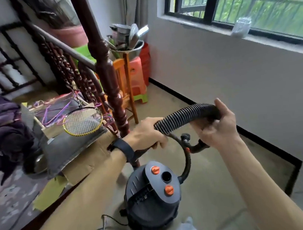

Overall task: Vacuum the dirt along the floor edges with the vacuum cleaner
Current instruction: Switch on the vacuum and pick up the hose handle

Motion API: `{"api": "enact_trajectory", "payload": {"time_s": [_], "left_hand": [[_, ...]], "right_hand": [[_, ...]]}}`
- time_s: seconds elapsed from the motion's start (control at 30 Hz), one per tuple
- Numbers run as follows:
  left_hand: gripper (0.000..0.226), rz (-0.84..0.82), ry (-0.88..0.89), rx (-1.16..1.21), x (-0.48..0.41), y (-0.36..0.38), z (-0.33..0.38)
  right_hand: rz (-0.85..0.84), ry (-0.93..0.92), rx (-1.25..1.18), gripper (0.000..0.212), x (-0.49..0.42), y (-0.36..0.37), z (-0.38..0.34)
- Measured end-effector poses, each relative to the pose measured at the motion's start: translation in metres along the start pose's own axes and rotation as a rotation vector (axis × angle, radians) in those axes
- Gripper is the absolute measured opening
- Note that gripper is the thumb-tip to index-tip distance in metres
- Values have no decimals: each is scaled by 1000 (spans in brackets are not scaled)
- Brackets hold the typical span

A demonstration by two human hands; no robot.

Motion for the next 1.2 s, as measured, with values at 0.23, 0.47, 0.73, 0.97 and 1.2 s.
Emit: {"api": "enact_trajectory", "payload": {"time_s": [0.23, 0.47, 0.73, 0.97, 1.2], "left_hand": [[29, 45, -53, -270, -52, 5, -6], [33, 172, -22, -500, -95, 21, -52], [38, 150, -212, -274, -230, 81, -86], [32, 200, -218, -191, -368, 150, -48], [14, 253, -200, -197, -400, 127, -62]], "right_hand": [[159, -149, -175, 35, -48, -40, -49], [273, -260, 347, 19, -76, -78, -119], [330, -396, 826, 25, -174, -96, -191], [130, -370, 1021, 51, -241, -124, -217], [-49, 72, 100, 38, -326, -111, -269]]}}
Point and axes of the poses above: each hand's wrist, its own x-axis away from the middle knuckle, its own y-axis out of the palm, z = x × y, the point moved 5 cm from there along -x, towards the middle knuckle, and after that the axes turned 15 degrees about x, right-handed, at the moved point
